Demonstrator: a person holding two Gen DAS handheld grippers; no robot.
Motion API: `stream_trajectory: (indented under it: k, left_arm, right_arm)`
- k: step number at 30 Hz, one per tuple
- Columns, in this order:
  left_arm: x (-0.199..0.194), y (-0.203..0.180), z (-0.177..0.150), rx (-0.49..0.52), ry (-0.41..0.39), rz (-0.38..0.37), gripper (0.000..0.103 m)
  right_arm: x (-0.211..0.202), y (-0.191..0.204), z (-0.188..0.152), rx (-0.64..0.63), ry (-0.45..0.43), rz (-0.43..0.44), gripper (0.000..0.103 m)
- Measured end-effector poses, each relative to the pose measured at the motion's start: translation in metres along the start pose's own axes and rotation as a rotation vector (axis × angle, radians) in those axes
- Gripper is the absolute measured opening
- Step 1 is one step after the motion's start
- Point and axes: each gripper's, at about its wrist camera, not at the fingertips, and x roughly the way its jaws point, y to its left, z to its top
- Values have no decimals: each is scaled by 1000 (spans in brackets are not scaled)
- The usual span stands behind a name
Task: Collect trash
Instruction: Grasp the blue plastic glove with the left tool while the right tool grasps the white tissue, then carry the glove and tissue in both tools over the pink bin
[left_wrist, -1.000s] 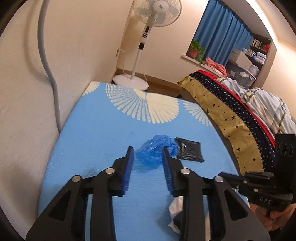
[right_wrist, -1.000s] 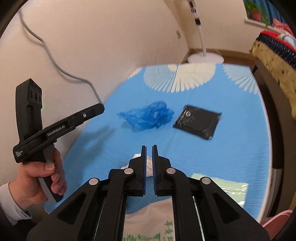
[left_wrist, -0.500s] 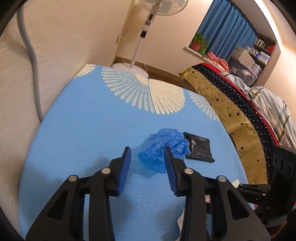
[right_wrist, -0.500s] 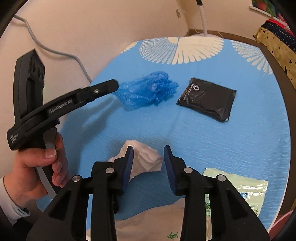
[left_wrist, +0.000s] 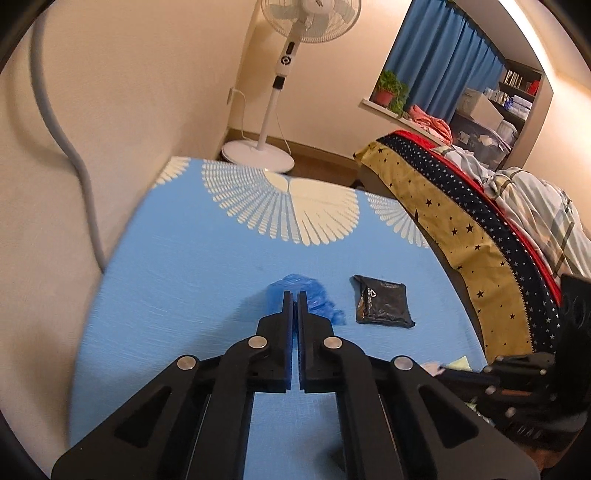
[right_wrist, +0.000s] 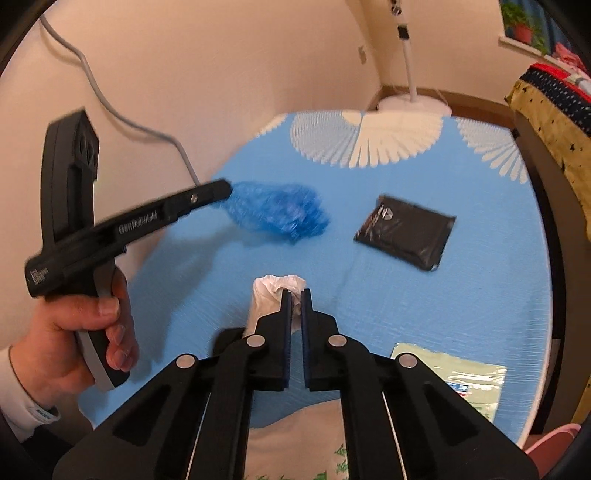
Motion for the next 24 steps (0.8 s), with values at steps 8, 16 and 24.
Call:
stream_trajectory:
  k: [8,16,24]
  left_arm:
    - [-46,-24,2,10,-47,45,2]
    - [-92,-60,-13,13,-105,42,2]
    - [-130,-99,-40,27,-149,18,2]
  right_arm:
    - [-62,14,9,12,-157,-53,4]
    - [-130,16,-16,45,-276,-124,4]
    - [-181,18,-46,50,-359,-201,5]
